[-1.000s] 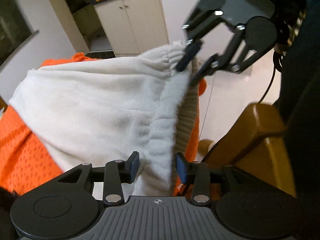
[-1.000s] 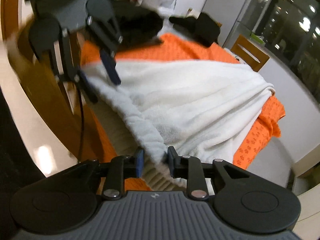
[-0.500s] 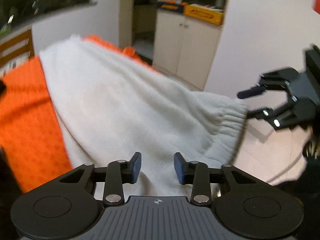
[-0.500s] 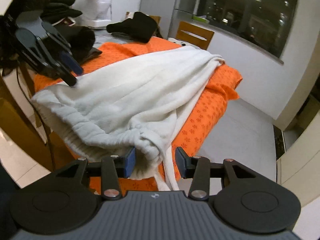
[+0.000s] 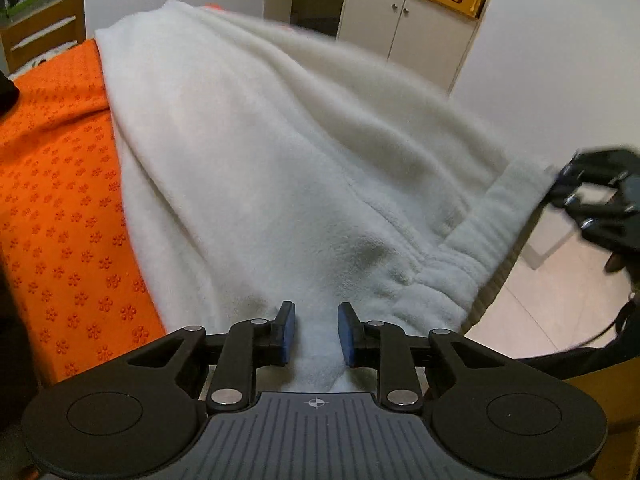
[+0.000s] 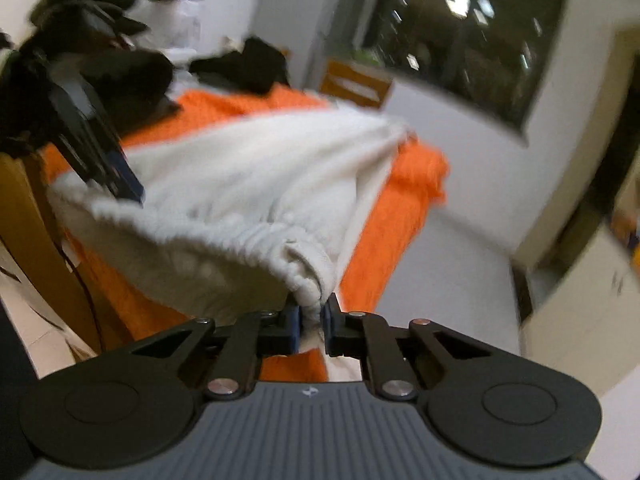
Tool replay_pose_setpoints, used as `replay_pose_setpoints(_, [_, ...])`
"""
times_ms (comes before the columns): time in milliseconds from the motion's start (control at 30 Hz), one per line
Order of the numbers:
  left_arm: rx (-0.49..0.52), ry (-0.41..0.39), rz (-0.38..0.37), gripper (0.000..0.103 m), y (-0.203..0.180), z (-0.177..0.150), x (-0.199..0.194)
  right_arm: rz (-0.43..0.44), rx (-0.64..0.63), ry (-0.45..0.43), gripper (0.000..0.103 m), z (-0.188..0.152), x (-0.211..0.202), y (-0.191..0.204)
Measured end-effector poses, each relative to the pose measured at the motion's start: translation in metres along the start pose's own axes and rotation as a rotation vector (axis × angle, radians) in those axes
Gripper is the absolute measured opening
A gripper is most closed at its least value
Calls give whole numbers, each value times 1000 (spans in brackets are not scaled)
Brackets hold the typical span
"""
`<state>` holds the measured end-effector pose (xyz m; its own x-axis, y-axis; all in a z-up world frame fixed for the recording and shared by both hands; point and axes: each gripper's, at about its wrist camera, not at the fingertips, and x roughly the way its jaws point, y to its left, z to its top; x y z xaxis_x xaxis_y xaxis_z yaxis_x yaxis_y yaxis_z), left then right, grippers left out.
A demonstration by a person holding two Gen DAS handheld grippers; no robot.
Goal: Fold clothes
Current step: 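Move both grippers around the table to the garment's folded end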
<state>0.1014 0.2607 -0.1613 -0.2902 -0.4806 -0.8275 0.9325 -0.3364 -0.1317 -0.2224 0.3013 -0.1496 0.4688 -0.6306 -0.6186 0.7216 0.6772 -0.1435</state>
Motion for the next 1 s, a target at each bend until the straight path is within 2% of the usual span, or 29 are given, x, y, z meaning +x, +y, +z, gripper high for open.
replay_pose_setpoints(167, [-53, -24, 24, 28, -2, -2, -7, 65, 30, -50, 16, -10, -1, -13])
replay_pose_setpoints(233, [-80, -38, 33, 32, -5, 1, -12, 113, 42, -54, 24, -7, -11, -26])
replay_pose_setpoints(367, [-128, -98, 65, 41, -22, 18, -25, 188, 63, -54, 33, 3, -32, -63])
replay_pose_setpoints(433, [-158, -134, 92, 47, -32, 29, -31, 226, 74, -54, 44, 7, -42, -82])
replay_pose_setpoints(500, [-194, -172, 127, 53, -43, 43, -36, 264, 84, -54, 48, 12, -53, -100])
replay_pose_setpoints(700, [-304, -276, 233, 65, -84, 98, -24, 315, 53, -78, 62, 43, -46, -190])
replay_pose_setpoints(833, [-413, -335, 307, 70, -111, 136, -3, 358, 17, -107, 66, 65, -34, -255])
replay_pose_setpoints(1000, [-552, -387, 387, 71, -135, 176, 29, 400, -5, -139, 69, 98, -12, -330])
